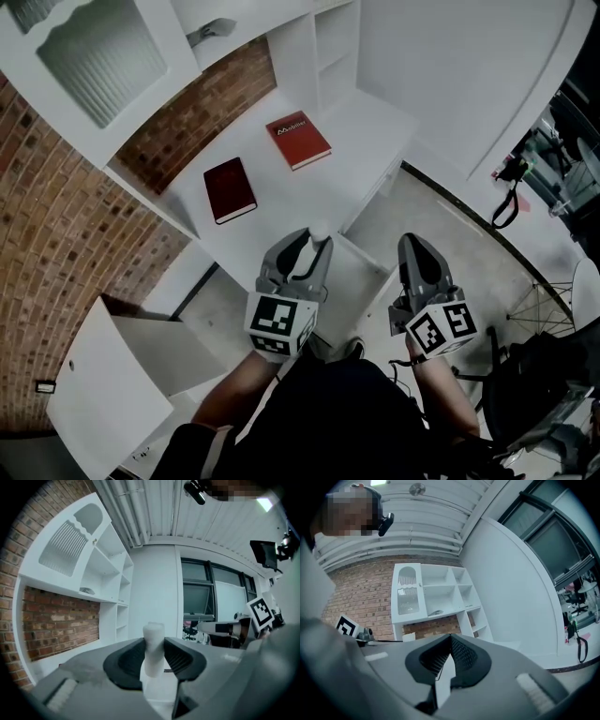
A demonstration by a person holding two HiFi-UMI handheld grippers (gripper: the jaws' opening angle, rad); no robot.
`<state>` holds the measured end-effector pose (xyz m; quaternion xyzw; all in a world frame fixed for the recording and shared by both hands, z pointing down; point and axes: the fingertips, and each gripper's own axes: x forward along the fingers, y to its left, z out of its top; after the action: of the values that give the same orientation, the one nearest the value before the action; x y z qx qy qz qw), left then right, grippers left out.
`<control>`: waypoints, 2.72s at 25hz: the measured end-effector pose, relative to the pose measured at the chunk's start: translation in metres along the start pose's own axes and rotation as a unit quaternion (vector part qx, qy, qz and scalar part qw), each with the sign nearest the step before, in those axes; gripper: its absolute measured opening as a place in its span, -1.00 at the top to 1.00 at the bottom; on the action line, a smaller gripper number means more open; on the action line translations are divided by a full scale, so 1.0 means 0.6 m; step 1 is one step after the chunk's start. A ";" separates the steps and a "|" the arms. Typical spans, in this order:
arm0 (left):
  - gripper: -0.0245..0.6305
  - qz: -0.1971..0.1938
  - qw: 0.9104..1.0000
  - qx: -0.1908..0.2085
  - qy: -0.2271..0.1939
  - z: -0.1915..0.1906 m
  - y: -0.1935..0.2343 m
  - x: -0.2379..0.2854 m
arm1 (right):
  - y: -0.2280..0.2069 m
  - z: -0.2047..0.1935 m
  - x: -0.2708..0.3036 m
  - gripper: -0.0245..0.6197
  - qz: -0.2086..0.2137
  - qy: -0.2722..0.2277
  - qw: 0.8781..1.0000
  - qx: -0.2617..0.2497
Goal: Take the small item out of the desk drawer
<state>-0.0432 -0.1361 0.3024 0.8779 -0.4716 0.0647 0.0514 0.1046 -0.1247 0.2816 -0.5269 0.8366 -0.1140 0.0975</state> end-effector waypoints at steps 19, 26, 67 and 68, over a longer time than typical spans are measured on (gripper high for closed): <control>0.50 -0.020 0.997 -0.016 -0.076 0.102 0.009 -0.007 | 0.038 0.094 0.017 0.92 0.015 -0.061 0.997 -0.054; 0.50 -0.027 0.995 -0.011 -0.099 0.131 0.016 -0.004 | 0.046 0.121 0.027 0.92 0.017 -0.079 0.994 -0.077; 0.50 -0.058 0.982 -0.154 -0.088 0.053 0.086 0.001 | 0.014 0.047 0.032 0.92 -0.002 -0.021 0.998 -0.063; 0.50 -0.059 0.982 -0.154 -0.087 0.053 0.085 0.001 | 0.015 0.046 0.033 0.92 -0.002 -0.021 0.998 -0.062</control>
<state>-0.0835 -0.1698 0.2726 0.8879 -0.4264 -0.0888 0.1482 0.0963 -0.1413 0.2518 -0.5356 0.8390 -0.0507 0.0819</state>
